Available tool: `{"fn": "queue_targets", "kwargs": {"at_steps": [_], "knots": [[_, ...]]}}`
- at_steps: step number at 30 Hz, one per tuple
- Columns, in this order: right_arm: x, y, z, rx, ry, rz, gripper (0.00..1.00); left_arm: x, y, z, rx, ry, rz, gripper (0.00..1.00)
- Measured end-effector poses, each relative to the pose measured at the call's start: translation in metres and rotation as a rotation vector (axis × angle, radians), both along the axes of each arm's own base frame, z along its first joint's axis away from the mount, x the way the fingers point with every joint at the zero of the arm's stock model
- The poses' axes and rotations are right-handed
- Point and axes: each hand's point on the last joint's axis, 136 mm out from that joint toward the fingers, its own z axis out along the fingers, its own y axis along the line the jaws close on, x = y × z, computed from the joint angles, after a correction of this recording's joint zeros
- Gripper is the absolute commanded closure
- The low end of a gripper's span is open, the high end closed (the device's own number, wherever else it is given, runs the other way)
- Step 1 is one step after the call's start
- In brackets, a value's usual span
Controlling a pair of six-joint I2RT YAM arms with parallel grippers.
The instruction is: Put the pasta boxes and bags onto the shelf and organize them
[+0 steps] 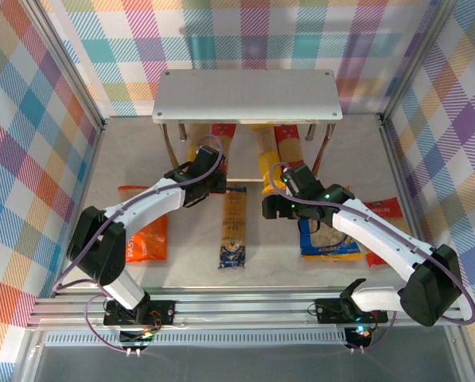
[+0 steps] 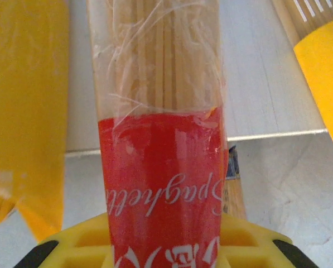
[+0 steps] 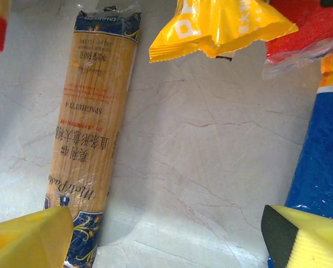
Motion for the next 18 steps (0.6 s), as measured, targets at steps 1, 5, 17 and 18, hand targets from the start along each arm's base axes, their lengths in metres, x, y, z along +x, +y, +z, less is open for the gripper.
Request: {"fn": "queue_targets", "kwargs": {"at_steps": [1,5,17,18], "knots": [[0.000,0.001,-0.001,-0.001,0.003,0.002,0.12,0.004,-0.001,-0.001,-0.002,0.002,-0.001,1.00],[-0.001,0.003,-0.006,-0.005,0.019,0.007,0.12,0.023,-0.003,-0.010,0.002,0.016,0.007,1.00],[-0.007,0.014,-0.016,-0.012,0.052,0.038,0.12,0.037,0.006,-0.028,0.051,0.044,0.030,1.00],[-0.008,0.015,-0.018,-0.014,0.056,0.041,0.12,0.037,0.006,-0.029,0.053,0.044,0.031,1.00]]}}
